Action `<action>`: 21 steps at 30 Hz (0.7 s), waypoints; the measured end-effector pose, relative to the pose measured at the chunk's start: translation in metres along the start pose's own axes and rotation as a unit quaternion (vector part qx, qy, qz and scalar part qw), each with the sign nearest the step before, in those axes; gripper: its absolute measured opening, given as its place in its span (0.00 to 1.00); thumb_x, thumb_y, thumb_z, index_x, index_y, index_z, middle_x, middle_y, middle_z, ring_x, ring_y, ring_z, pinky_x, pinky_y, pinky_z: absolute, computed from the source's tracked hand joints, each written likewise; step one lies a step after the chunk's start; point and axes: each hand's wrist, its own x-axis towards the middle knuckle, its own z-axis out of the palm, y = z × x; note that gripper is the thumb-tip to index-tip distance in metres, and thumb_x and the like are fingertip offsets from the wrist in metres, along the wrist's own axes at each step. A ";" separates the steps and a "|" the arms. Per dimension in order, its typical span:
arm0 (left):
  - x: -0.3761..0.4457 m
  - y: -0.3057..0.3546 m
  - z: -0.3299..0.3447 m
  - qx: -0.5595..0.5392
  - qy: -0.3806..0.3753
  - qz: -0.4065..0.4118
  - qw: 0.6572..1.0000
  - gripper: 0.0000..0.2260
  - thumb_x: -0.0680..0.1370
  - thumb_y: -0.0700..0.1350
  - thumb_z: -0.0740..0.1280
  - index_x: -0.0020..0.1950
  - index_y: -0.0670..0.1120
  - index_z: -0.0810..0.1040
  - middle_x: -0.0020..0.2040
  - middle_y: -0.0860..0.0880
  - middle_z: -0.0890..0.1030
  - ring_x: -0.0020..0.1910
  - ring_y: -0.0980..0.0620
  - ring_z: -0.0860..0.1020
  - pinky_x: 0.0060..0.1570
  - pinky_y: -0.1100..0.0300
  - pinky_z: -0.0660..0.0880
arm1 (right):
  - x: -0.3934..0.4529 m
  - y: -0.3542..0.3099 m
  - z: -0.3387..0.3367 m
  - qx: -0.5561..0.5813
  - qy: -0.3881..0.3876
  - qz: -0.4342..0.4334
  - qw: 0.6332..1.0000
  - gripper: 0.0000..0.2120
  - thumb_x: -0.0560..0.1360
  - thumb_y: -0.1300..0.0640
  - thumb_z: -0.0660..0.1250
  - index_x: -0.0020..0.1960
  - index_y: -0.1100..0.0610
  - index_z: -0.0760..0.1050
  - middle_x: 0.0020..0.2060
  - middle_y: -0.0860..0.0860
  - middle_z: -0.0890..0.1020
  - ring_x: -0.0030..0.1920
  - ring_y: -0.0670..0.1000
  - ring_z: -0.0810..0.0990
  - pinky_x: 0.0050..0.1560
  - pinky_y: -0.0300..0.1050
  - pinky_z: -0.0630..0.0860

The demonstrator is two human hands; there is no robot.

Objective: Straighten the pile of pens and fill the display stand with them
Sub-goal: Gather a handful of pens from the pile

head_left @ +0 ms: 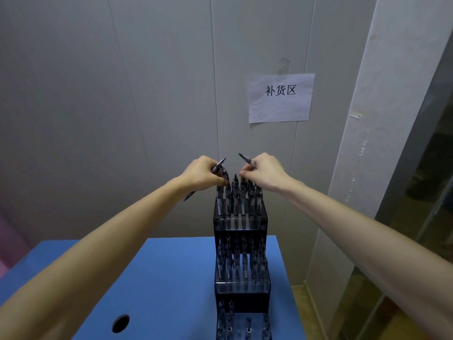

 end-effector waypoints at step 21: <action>0.016 0.014 -0.012 0.059 -0.095 -0.035 0.993 0.10 0.72 0.43 0.79 0.42 0.38 0.82 0.33 0.48 0.76 0.34 0.50 0.73 0.37 0.59 0.70 | -0.007 0.016 0.002 0.145 0.055 0.059 0.986 0.07 0.77 0.56 0.68 0.47 0.54 0.85 0.44 0.49 0.86 0.50 0.51 0.84 0.53 0.45 0.78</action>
